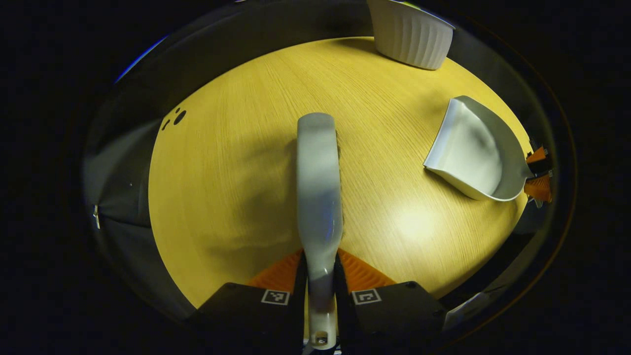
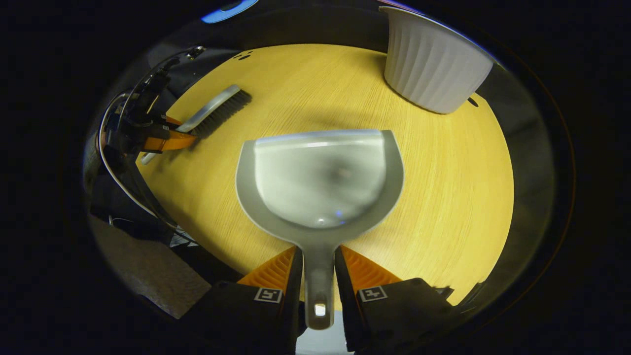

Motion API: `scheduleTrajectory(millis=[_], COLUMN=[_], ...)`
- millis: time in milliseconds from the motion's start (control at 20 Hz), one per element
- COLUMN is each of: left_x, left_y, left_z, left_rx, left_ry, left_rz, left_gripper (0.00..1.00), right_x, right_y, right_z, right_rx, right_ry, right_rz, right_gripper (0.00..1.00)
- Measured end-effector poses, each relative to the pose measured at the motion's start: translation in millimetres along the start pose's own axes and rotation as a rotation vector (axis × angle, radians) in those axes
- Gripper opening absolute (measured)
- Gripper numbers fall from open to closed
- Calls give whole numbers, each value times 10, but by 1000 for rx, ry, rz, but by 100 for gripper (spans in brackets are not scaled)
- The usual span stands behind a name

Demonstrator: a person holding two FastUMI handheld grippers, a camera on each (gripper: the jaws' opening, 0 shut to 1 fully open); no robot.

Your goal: Pick up the small broom and dustpan from the desktop, sweep the trash into the dustpan with the broom, and then empty the trash into the garbage bin.

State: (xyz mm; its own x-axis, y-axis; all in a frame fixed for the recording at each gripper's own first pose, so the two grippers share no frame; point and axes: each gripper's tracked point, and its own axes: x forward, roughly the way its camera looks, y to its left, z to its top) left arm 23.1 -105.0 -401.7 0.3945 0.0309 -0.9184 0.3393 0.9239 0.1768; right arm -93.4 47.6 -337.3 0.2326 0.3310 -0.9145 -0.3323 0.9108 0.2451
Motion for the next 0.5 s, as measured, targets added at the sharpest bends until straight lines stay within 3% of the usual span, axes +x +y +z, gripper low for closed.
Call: scheduleTrajectory(millis=[50,100,150,500], left_x=[-36,-92,-167,-838], left_y=[31,60,75,52], left_z=[-9,0,1,318], left_rx=[8,13,16,-23], left_ry=[-8,-18,-30,-211], left_rz=[11,23,33,50], left_gripper=[32,24,32,31], right_x=[-76,-156,-224,-859], right_y=[1,10,21,102], right_z=[18,55,101,714], right_rx=[3,7,11,5], right_ry=[-14,-32,-50,-293], right_rz=[2,6,9,11], right_gripper=[41,41,41,41])
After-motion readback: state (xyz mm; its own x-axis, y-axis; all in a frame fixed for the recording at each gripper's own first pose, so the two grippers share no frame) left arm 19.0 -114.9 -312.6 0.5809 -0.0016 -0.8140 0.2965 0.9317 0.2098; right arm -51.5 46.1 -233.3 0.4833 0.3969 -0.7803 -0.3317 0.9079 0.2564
